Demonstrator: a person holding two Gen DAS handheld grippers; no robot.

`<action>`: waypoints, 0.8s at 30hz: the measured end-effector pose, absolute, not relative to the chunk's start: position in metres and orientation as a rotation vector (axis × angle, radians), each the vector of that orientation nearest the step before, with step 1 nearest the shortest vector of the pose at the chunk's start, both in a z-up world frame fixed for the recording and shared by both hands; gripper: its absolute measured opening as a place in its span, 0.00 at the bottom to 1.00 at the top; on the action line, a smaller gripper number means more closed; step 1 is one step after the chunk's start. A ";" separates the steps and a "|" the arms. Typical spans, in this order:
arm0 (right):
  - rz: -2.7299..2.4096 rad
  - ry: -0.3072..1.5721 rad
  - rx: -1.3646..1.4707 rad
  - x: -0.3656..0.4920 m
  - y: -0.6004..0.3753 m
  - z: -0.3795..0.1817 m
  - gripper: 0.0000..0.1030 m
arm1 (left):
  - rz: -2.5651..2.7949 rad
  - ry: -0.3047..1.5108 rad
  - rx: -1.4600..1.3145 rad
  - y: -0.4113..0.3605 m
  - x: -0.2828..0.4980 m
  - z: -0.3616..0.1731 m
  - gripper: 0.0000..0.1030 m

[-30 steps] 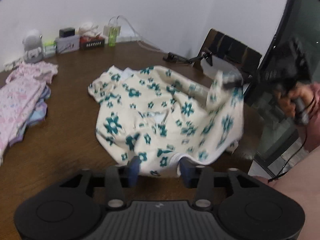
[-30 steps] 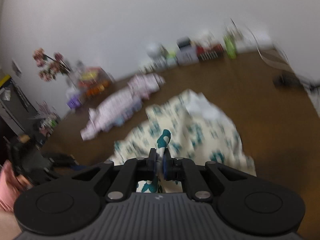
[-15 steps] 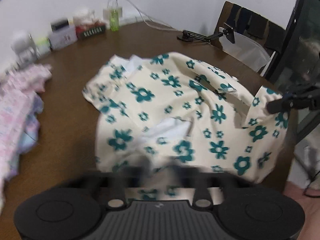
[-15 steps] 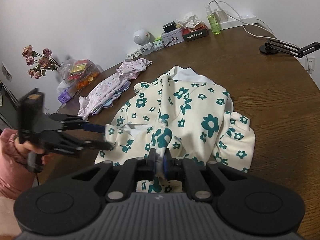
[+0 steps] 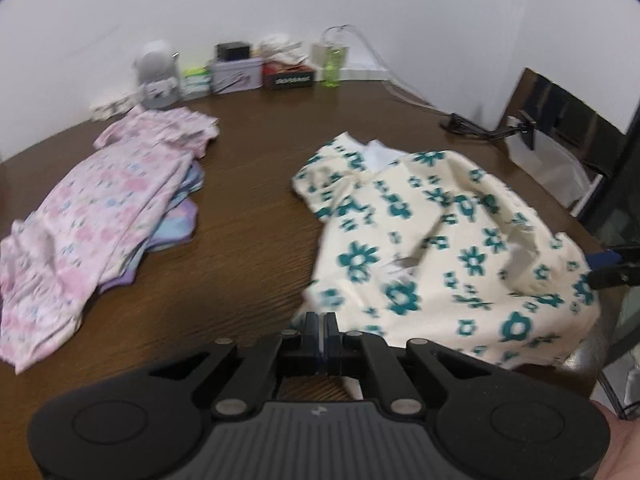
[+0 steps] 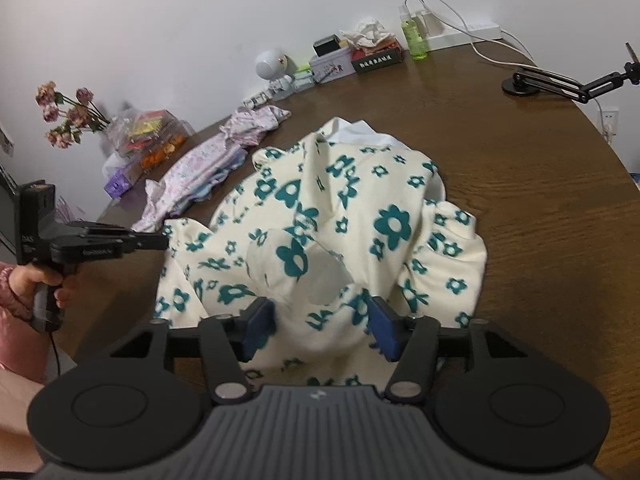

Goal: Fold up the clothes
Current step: 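Lay the shirt down and open both tools over it, then grasp the shirt shoulders with the left tool while the right tool grasps and lifts too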

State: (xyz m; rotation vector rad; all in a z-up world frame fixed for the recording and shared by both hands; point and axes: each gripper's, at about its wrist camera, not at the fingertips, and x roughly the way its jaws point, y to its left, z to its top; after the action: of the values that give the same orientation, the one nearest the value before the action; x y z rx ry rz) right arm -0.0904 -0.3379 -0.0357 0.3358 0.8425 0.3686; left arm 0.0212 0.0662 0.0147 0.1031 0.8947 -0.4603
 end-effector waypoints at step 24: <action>0.438 0.840 0.655 -0.088 -0.344 -0.067 0.02 | -0.558 0.935 -0.120 0.067 0.015 -0.009 0.01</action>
State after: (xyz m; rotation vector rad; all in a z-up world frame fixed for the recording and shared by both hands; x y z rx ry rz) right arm -0.0884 -0.3437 -0.0669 0.6554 0.8403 0.4379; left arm 0.0148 0.0668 -0.0088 -0.1201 0.9346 -0.5577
